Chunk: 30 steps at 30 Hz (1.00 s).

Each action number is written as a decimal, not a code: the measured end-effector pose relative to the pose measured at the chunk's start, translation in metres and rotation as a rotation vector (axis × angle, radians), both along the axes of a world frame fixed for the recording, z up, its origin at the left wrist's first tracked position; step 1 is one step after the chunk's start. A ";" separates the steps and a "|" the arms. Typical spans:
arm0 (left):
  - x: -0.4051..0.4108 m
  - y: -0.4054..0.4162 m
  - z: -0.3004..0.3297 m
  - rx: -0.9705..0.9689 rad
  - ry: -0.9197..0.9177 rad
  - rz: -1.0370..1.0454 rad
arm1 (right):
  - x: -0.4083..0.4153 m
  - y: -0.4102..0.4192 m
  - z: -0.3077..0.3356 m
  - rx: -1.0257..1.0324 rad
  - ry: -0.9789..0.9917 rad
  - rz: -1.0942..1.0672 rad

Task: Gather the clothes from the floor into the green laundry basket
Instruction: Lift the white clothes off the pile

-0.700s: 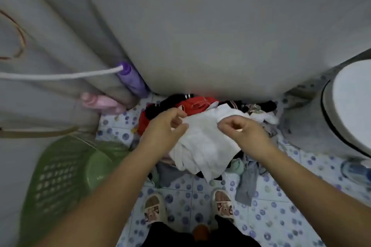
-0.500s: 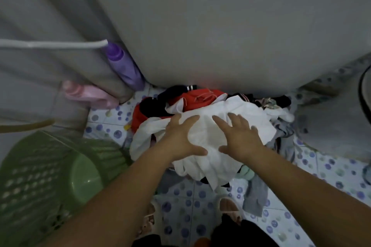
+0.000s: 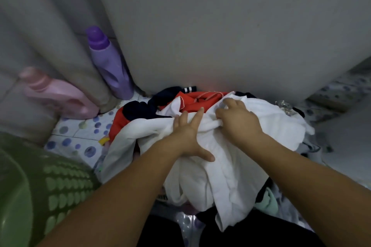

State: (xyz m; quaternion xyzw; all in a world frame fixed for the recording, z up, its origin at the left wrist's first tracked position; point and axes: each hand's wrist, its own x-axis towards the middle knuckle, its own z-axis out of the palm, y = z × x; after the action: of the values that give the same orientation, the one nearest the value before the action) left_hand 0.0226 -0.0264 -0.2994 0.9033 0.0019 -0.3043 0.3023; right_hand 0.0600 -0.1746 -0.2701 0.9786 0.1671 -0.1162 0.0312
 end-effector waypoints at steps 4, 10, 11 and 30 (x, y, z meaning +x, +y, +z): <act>-0.022 0.005 0.002 -0.126 -0.155 0.107 | -0.010 0.005 0.018 0.269 -0.137 -0.006; -0.067 0.001 0.039 -0.298 -0.378 0.392 | -0.060 0.019 0.074 0.882 -0.169 -0.050; -0.074 0.000 0.051 -0.361 -0.437 0.459 | -0.071 0.024 0.088 0.952 -0.158 -0.039; -0.150 0.090 0.175 -1.219 -0.841 1.090 | -0.094 0.045 0.073 0.599 0.101 0.033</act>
State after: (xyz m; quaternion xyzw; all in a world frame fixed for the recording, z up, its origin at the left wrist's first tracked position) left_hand -0.1275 0.0633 -0.1248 0.4979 0.1565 0.2856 0.8038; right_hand -0.0344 -0.1292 -0.1968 0.9344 0.2109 -0.1096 -0.2652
